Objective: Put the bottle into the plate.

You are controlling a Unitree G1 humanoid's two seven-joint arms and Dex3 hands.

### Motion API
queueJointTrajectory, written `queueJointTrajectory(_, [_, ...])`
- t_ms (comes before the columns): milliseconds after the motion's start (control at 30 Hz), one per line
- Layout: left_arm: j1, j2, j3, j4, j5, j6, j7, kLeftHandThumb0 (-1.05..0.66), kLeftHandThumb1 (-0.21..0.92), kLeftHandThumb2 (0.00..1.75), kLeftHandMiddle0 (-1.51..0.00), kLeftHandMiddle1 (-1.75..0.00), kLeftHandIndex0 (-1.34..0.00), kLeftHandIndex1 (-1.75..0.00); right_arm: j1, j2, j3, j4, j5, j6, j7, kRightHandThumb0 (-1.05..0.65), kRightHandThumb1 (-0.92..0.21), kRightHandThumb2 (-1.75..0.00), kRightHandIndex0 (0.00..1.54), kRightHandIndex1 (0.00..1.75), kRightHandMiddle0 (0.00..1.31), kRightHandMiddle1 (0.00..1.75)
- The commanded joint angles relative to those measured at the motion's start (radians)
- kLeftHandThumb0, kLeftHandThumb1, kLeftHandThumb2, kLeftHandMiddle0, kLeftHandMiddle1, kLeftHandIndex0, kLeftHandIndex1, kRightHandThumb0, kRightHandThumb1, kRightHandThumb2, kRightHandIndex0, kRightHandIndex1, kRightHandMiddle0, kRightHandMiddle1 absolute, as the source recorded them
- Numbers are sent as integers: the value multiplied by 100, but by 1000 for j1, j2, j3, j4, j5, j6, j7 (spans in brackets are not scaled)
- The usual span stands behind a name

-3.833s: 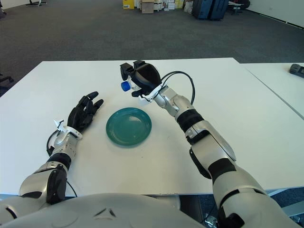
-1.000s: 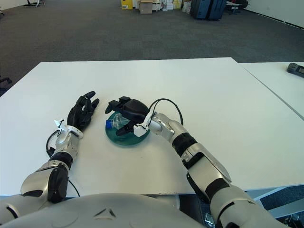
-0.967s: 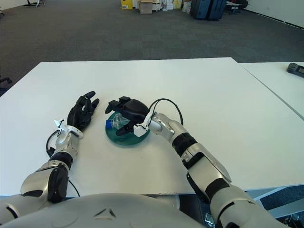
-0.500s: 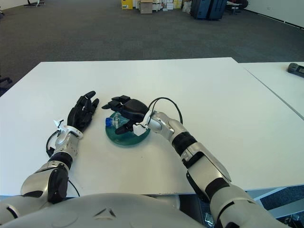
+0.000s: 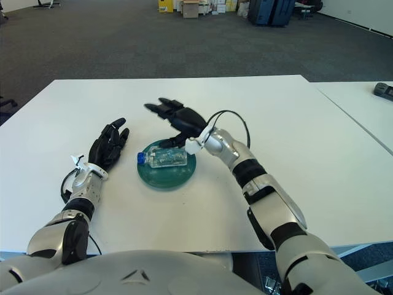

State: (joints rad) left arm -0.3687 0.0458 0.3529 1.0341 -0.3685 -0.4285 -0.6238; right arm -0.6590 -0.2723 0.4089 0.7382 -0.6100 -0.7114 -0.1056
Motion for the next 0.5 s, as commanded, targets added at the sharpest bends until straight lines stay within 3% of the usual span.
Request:
queueJointTrajectory(0, [17,-9,-7,18,6,34,19,-61,92,73,-64,-33,-20,-99,-17,-5,-63,65,44,25,-65,-105,-92,-75,0,0,1,3])
queueJointTrajectory(233, [7,-5,-7,36,13,37,35,-61,92,72,-59,-62,-21,-99,19,41,-239,212,301,17,-23,-105,-92,-80,0,0,3,5])
queueJointTrajectory(400, [1,-2,-6,48,15,32,38,-62,92,73,-58,-69,-20,-99,50,66,-300,277,404,-2,33,-105,-92,-82,0,0,4,7])
queueJointTrajectory(467, [-4,0,-6,56,16,29,38,-62,92,74,-58,-70,-19,-98,62,94,-351,327,481,21,91,-100,-92,-84,2,1,2,18])
